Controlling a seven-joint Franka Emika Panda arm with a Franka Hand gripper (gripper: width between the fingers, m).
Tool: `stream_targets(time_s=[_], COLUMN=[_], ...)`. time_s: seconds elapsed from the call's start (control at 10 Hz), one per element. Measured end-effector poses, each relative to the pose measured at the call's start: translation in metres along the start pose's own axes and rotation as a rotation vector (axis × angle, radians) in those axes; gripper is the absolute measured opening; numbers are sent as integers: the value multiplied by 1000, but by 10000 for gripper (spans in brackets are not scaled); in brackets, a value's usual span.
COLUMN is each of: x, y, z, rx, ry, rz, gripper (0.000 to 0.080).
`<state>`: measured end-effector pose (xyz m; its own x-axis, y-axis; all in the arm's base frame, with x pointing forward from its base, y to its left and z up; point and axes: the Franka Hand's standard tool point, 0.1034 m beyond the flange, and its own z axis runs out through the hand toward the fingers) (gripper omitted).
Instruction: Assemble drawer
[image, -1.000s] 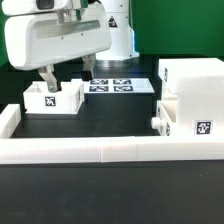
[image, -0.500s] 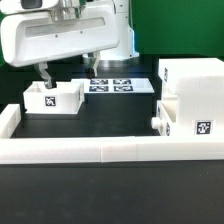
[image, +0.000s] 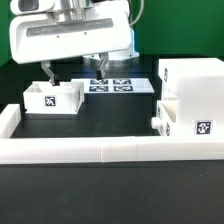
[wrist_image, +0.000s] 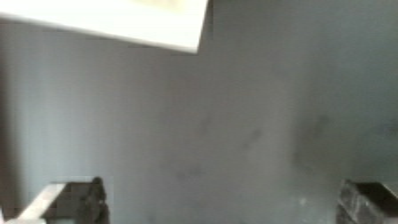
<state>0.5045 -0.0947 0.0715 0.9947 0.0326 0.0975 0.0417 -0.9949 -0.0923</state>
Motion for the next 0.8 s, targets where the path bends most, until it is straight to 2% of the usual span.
stream_targets(time_s=[0.1,0.4,0.8], x=[-7,-36,-31], y=[4,-1,0], z=[0,5,4], rx=[2,-8,-7], ry=[-5,-16,-11], rz=[76,84,74], gripper=[649,649,649])
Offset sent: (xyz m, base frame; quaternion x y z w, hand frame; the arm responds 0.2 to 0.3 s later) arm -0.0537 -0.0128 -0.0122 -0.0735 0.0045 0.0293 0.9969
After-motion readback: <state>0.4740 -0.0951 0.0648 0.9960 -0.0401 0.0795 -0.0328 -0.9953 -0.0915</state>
